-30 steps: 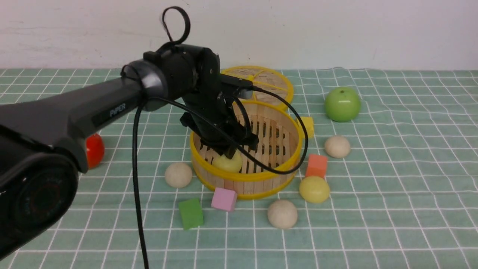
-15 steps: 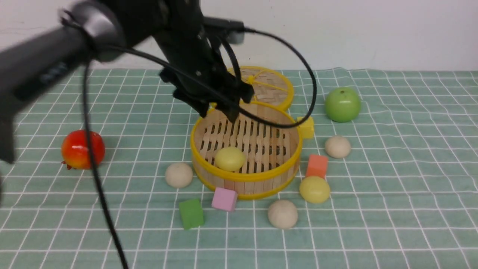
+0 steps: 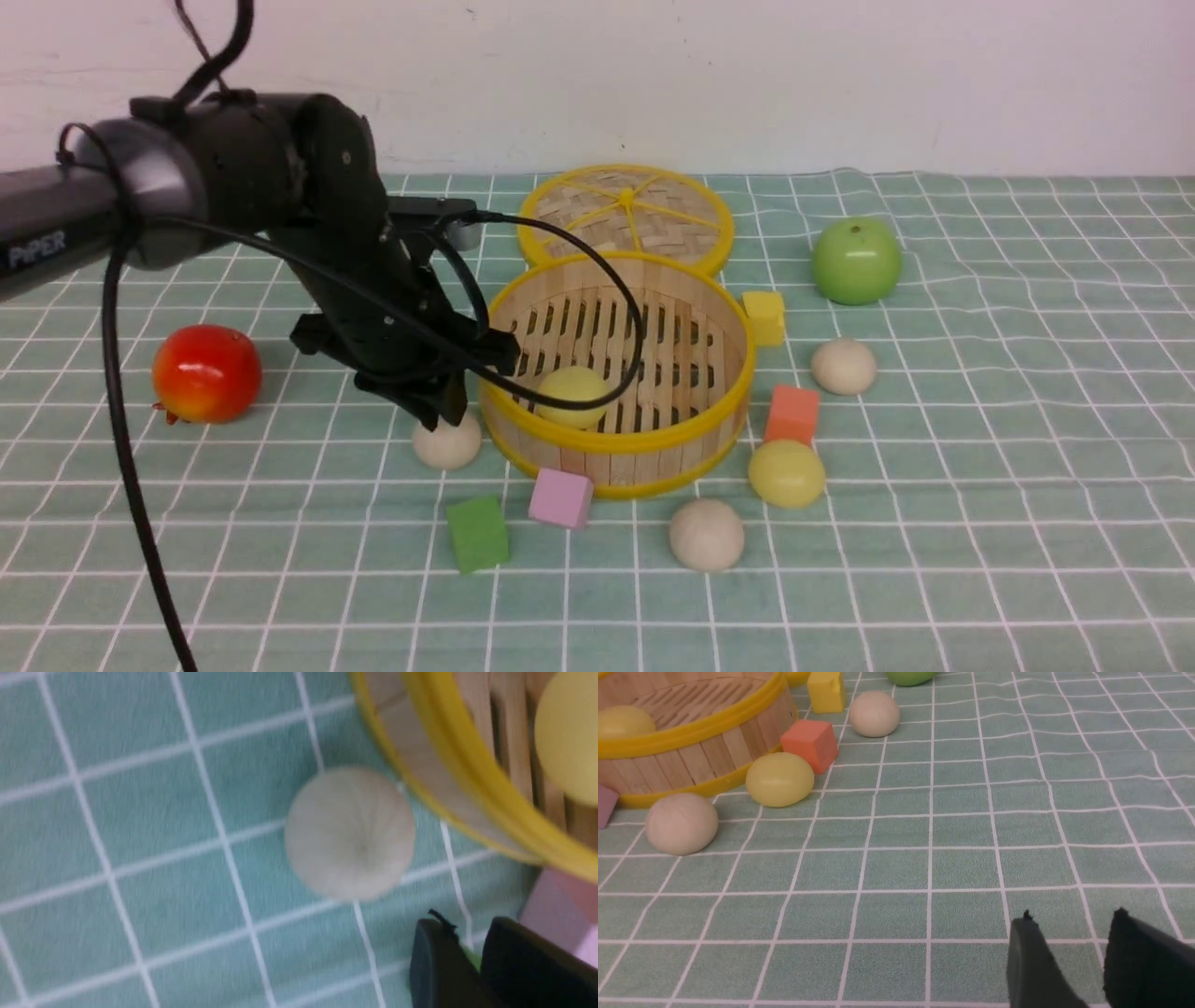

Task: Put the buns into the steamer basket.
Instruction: Use the left arm to grab a steamed stuffed bun

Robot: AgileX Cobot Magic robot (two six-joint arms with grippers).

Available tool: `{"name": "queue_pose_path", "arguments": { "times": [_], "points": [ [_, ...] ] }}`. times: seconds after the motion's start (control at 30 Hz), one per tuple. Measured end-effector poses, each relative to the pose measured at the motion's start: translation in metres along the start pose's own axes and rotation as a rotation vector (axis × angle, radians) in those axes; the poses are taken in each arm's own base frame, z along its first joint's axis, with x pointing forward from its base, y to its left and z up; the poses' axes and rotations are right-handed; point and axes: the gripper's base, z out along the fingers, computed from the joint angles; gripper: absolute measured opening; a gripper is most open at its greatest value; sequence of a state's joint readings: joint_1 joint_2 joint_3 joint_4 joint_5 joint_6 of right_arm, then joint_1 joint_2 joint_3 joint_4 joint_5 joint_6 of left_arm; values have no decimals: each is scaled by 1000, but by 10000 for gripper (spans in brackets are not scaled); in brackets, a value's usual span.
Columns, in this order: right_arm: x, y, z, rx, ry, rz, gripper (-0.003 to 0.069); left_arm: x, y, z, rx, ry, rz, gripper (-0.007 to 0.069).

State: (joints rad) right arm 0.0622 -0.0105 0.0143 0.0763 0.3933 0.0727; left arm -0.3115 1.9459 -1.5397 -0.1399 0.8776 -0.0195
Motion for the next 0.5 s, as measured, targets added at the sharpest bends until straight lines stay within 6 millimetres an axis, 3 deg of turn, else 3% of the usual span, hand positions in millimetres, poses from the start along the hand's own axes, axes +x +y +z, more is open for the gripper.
{"name": "queue_pose_path", "arguments": {
  "times": [0.23,0.5],
  "points": [
    [0,0,0,0,0,0,240,-9,7,18,-64,-86,59,268],
    [0,0,0,0,0,0,240,-8,10,30,-78,-73,69,288]
  ]
}}
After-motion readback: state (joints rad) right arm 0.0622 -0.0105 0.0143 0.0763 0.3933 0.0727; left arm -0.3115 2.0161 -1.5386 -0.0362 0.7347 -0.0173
